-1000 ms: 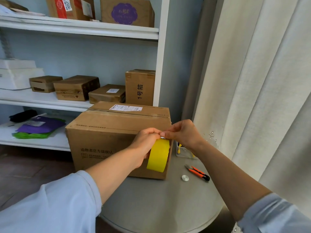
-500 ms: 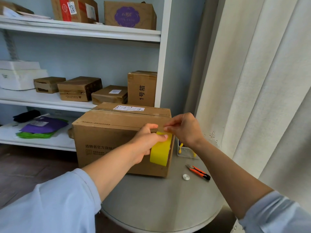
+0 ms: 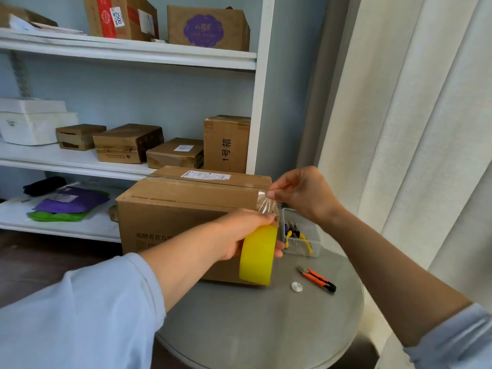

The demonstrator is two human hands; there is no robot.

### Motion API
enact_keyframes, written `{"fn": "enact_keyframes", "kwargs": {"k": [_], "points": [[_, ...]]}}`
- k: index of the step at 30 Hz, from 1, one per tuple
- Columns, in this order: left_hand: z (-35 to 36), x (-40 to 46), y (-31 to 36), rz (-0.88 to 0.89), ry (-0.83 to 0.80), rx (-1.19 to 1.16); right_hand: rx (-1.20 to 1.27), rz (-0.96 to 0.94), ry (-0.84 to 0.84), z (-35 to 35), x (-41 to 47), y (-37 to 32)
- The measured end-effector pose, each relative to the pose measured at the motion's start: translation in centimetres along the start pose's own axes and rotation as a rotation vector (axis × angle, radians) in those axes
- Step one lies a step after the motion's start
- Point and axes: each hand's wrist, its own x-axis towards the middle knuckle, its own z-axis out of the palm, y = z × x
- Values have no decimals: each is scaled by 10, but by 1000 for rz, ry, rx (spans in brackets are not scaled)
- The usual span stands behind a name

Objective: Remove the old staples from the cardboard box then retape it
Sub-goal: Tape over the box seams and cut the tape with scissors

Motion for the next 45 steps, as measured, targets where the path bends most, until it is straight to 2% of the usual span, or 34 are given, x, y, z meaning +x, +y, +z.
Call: {"fn": "enact_keyframes", "kwargs": {"k": [3, 9, 12, 23, 32, 45], "points": [[5, 4, 1, 32, -1, -86, 128, 111, -103, -9, 9, 4], [9, 18, -15, -24, 40, -233, 133, 256, -281, 10, 17, 23], [7, 22, -14, -48, 51, -292, 91, 254, -303, 13, 27, 25], [8, 40, -12, -15, 132, -233, -48, 210, -469, 10, 63, 36], [7, 44, -16, -7, 205, -218, 118, 318, -520, 18, 67, 57], [7, 49, -15, -25, 277, -184, 131, 281, -497, 21, 66, 62]]}}
